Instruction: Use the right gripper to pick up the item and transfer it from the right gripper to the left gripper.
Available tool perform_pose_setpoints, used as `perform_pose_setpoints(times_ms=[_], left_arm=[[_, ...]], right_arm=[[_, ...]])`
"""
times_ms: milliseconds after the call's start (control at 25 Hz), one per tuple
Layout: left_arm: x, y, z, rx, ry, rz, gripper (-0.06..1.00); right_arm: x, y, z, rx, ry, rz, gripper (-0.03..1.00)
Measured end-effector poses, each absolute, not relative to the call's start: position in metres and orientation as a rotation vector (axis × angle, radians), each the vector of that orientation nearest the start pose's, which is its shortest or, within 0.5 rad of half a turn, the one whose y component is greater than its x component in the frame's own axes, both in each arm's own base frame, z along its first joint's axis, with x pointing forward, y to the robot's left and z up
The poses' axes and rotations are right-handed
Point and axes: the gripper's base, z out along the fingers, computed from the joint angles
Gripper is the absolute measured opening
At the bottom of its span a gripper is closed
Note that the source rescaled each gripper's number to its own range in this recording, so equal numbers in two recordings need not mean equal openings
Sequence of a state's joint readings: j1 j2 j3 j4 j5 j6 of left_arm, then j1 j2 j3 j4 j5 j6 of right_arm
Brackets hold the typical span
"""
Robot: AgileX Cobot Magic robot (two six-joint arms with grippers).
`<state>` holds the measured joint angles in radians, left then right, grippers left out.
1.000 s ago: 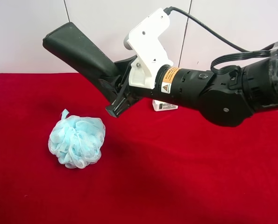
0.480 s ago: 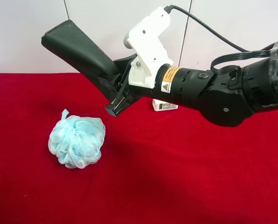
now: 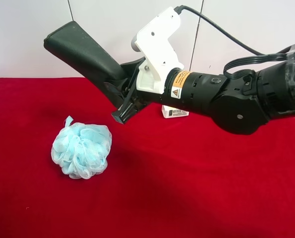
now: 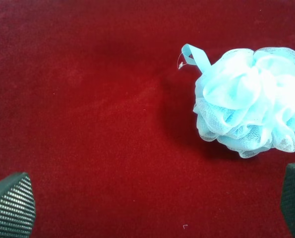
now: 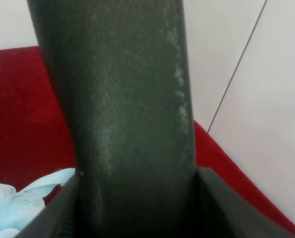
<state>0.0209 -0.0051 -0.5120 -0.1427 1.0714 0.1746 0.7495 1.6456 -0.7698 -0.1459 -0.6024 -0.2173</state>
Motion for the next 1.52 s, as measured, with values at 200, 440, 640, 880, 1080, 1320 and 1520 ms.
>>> perform_pose_setpoints(times_ms=[200,440,640,880,1080,1320,1520], left_arm=[[-0.008,-0.012,0.28,0.165,2.023,-0.047,1.0],[-0.008,-0.014,0.281,0.149,2.016,-0.11,1.0],[-0.006,-0.025,0.298,0.049,1.863,-0.365,1.0],[0.016,-0.032,0.321,-0.083,1.718,-0.611,1.0],[0.053,-0.034,0.33,-0.239,1.729,-0.769,1.0],[0.093,-0.029,0.326,-0.342,1.775,-0.751,1.0],[0.124,-0.028,0.314,-0.367,1.866,-0.717,1.0]], right_arm=[[0.245,0.238,0.222,-0.97,1.488,0.371,0.03],[0.245,0.238,0.222,-0.97,1.488,0.371,0.03],[0.245,0.238,0.222,-0.97,1.488,0.371,0.03],[0.245,0.238,0.222,-0.97,1.488,0.371,0.03],[0.245,0.238,0.222,-0.97,1.488,0.371,0.03],[0.245,0.238,0.222,-0.97,1.488,0.371,0.03],[0.245,0.238,0.222,-0.97,1.488,0.371,0.03]])
